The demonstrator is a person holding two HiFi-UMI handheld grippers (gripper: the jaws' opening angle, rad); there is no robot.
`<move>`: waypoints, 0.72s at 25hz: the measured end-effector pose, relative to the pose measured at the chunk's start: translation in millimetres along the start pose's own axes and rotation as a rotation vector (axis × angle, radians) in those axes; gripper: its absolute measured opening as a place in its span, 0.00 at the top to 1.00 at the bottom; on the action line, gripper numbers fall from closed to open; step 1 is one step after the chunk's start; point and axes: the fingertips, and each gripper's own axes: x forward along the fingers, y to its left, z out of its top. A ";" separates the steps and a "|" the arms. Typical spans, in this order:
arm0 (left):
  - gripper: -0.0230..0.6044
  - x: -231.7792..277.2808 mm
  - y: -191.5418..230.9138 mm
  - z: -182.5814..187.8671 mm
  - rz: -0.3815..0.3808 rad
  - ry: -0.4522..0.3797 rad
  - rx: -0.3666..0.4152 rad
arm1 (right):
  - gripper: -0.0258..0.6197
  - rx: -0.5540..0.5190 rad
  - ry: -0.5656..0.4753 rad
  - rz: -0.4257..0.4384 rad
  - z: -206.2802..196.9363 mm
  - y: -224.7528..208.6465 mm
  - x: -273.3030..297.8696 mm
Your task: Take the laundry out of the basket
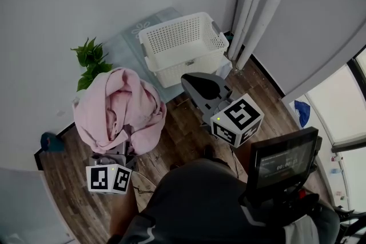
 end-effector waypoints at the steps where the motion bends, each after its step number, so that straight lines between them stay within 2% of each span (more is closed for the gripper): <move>1: 0.50 0.7 0.5 -0.2 0.001 -0.002 -0.002 | 0.93 -0.001 0.001 0.000 -0.2 0.2 0.4; 18: 0.50 4.0 -3.8 -7.0 0.002 0.000 0.009 | 0.93 -0.001 -0.003 -0.020 -3.9 -4.3 -0.8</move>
